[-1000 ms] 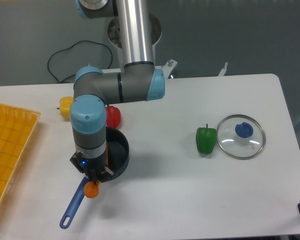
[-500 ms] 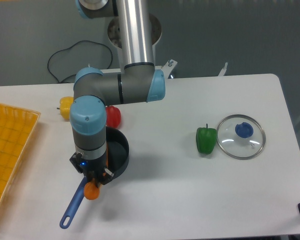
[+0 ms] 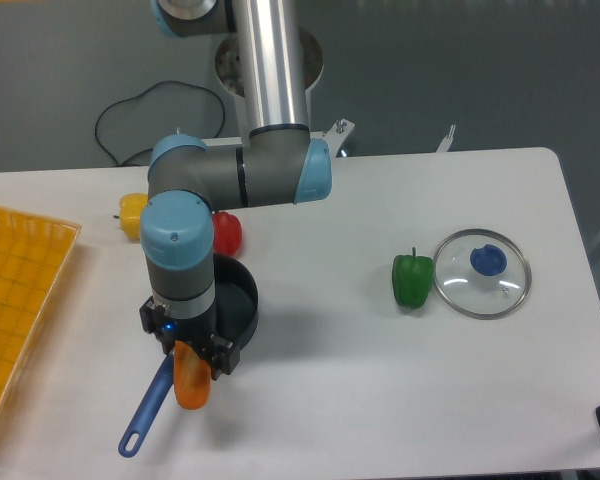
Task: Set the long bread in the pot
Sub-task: 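Open the gripper to release the bread into the pot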
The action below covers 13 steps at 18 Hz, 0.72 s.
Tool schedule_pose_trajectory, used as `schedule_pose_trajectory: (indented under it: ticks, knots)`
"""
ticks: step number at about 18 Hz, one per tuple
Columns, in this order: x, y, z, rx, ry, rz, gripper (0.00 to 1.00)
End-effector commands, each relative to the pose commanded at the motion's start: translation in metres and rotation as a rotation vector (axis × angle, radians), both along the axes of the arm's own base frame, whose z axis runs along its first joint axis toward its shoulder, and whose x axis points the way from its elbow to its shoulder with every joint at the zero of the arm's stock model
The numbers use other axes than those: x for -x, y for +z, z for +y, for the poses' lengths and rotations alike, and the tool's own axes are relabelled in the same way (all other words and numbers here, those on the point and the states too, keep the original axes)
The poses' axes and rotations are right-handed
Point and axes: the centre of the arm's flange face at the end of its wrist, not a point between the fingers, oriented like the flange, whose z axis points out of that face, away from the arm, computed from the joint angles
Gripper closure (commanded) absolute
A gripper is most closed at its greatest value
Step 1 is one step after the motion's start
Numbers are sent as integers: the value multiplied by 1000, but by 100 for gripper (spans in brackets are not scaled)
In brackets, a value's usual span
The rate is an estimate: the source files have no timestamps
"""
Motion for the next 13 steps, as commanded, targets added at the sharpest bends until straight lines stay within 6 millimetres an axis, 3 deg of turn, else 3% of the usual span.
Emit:
schedule_pose_trajectory:
  ticks: [6,8,13]
  knots:
    - [4,20,-7,5,1,59,0]
    - [7,35,-15,30,-37,122,0]
    - [10,56,-42,234,-348,257,0]
